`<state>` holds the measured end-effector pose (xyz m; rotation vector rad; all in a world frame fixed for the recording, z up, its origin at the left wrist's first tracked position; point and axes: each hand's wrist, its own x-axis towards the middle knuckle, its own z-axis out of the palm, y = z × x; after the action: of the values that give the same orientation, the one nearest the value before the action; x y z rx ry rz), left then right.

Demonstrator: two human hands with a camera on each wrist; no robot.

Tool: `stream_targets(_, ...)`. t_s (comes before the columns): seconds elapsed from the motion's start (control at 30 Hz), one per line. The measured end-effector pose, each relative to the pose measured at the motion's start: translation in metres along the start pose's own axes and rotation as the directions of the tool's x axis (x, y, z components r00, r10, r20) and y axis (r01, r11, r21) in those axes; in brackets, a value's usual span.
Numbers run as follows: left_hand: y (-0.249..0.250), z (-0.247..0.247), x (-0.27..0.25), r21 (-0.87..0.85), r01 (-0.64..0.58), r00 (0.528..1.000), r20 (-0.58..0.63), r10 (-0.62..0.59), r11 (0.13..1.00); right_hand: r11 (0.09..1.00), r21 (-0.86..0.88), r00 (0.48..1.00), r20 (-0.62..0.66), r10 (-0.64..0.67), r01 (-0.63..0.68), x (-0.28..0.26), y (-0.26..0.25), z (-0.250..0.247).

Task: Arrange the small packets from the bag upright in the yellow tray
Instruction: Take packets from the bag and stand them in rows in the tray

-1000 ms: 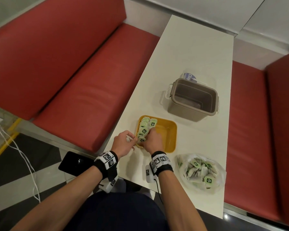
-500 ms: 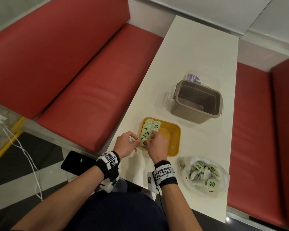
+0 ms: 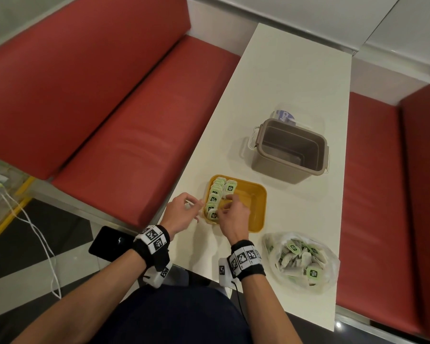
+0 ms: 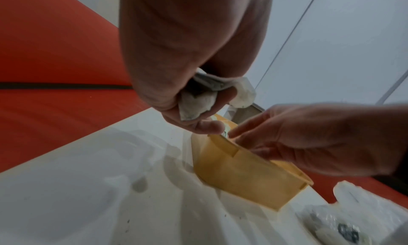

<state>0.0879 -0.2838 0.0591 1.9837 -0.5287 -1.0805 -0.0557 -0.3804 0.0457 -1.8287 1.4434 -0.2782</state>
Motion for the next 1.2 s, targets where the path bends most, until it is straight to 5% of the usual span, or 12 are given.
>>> stream_targets(0.1,0.006,-0.006,-0.001,-0.089,0.03,1.0,0.01,-0.029,0.996,0.999,0.03,0.999,0.051,0.009,-0.011,-0.001,-0.005,-0.006)
stream_targets(0.23,0.018,-0.008,-0.004,-0.266,0.032,0.999,0.045,-0.021,0.963,0.989,0.115,0.993,-0.088,-0.079,0.089,-0.006,-0.018,-0.029)
stream_targets(0.33,0.029,-0.006,-0.007,-0.425,0.04,0.997,0.075,-0.009,0.904,0.94,0.296,0.983,0.016,-0.185,0.172,-0.025,-0.044,-0.056)
stream_targets(0.47,0.044,-0.002,-0.011,-0.512,0.002,0.997,0.069,0.039,0.859,0.905,0.415,0.945,0.245,-0.216,0.099,-0.048,-0.073,-0.073)
stream_targets(0.67,0.049,0.002,-0.011,-0.501,-0.074,0.996,0.0,0.085,0.862,0.829,0.559,0.957,0.258,-0.133,-0.036,-0.046,-0.072,-0.07)
stream_targets(0.93,0.061,-0.007,-0.027,-0.687,0.083,0.988,0.153,0.031,0.722,0.575,0.808,0.96,0.249,-0.131,-0.131,-0.039,-0.065,-0.086)
stream_targets(1.1,0.072,-0.013,-0.041,-0.582,-0.155,0.948,0.14,0.286,0.798,0.388,0.907,0.969,0.221,-0.108,-0.164,-0.04,-0.066,-0.086)
stream_targets(1.2,0.081,-0.017,-0.037,-0.497,-0.269,0.938,0.06,0.342,0.825,0.333,0.921,0.96,0.253,-0.122,-0.2,-0.044,-0.065,-0.081)
